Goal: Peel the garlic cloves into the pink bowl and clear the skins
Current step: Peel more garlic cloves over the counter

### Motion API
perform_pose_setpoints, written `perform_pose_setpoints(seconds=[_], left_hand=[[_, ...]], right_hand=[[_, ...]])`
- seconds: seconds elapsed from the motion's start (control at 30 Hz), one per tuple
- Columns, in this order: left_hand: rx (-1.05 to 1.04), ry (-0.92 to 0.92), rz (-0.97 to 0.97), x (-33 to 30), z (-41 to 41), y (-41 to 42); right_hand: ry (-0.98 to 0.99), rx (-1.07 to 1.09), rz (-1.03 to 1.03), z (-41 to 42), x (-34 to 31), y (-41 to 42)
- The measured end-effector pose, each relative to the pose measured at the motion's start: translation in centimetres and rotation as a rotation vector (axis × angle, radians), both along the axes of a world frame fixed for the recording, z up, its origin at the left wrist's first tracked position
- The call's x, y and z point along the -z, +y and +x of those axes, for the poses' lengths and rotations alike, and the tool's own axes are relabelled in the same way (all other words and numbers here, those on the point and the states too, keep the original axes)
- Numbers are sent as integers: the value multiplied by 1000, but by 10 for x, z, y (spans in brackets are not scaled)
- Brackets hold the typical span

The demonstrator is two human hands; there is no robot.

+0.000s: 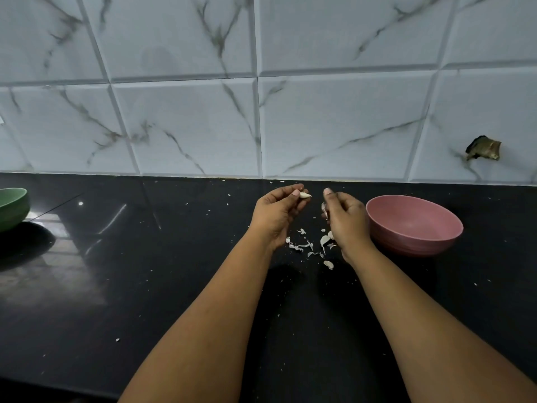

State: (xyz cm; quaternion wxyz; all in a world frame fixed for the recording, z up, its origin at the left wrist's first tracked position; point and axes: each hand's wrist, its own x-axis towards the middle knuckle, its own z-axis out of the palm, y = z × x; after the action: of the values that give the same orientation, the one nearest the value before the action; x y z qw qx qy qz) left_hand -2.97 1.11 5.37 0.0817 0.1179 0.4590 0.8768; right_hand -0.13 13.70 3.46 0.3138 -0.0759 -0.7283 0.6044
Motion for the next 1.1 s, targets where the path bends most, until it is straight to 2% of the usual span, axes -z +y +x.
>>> perform_pose_setpoints(seconds=[0.2, 0.33, 0.47, 0.67, 0.73, 1.1], left_hand=[[-32, 18, -74, 2, 0, 1], [-29, 14, -138, 4, 1, 1], [-28, 16, -124, 5, 0, 0], [23, 23, -52, 5, 0, -2], [41, 14, -9, 4, 0, -3], [4, 24, -79, 5, 4, 2]], right_hand=[[108, 120, 237, 4, -2, 0], [103, 23, 42, 5, -7, -4], [122, -117, 107, 7, -4, -9], [69, -166, -103, 11, -8, -10], [62, -162, -108, 11, -8, -10], [82, 26, 173, 8, -4, -4]])
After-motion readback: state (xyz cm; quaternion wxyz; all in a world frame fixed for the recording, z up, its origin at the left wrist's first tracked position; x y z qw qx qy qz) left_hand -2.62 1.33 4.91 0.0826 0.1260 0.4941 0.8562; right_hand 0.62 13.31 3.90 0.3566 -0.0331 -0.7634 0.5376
